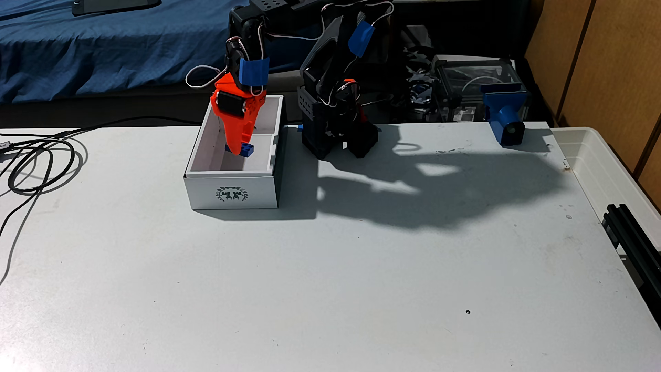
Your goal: Grab the blue brick and place in box
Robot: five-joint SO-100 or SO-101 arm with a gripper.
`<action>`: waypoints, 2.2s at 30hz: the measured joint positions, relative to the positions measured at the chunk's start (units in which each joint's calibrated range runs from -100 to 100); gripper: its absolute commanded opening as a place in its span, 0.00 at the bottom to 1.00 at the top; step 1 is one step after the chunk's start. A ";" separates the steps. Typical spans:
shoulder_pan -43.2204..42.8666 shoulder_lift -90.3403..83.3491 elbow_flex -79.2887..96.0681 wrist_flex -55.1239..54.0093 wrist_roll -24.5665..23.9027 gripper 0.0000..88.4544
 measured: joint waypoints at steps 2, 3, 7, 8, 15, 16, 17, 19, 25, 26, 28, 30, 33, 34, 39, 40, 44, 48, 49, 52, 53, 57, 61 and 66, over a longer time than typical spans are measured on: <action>0.52 -0.42 0.00 -0.18 0.00 0.16; 0.66 -0.51 0.00 -0.18 0.00 0.20; 1.77 -0.51 0.00 -0.18 0.00 0.26; 2.14 -0.51 0.00 -0.18 0.00 0.26; 3.76 -0.68 -0.27 0.18 0.00 0.23; 3.91 -0.68 -0.80 0.61 0.00 0.20; 3.91 -0.68 -1.70 1.67 0.00 0.16; 4.28 -0.68 -4.56 3.86 0.00 0.08; 5.09 -0.68 -16.45 12.91 0.00 0.01; 5.09 -0.68 -18.24 14.67 0.00 0.01; 4.28 -0.76 -20.83 15.55 -0.79 0.01; 1.03 -0.84 -22.53 16.07 -2.74 0.01; -4.72 -0.84 -23.69 16.16 -6.79 0.01; -6.86 -0.84 -23.78 16.16 -8.26 0.01; -17.86 -0.84 -23.78 12.56 -16.53 0.01; -20.00 -0.84 -23.78 11.68 -18.11 0.01; -27.75 -0.84 -23.78 7.91 -23.95 0.02; -33.28 -1.35 -22.08 2.11 -28.74 0.02; -34.39 -1.86 -21.10 0.18 -29.68 0.02; -37.49 -5.66 -15.38 -6.32 -32.05 0.02; -38.30 -7.60 -13.05 -8.70 -32.47 0.02; -41.92 -17.57 -1.34 -17.65 -33.32 0.02; -45.31 -31.25 11.98 -24.33 -33.42 0.02; -48.93 -50.17 25.57 -25.74 -33.26 0.02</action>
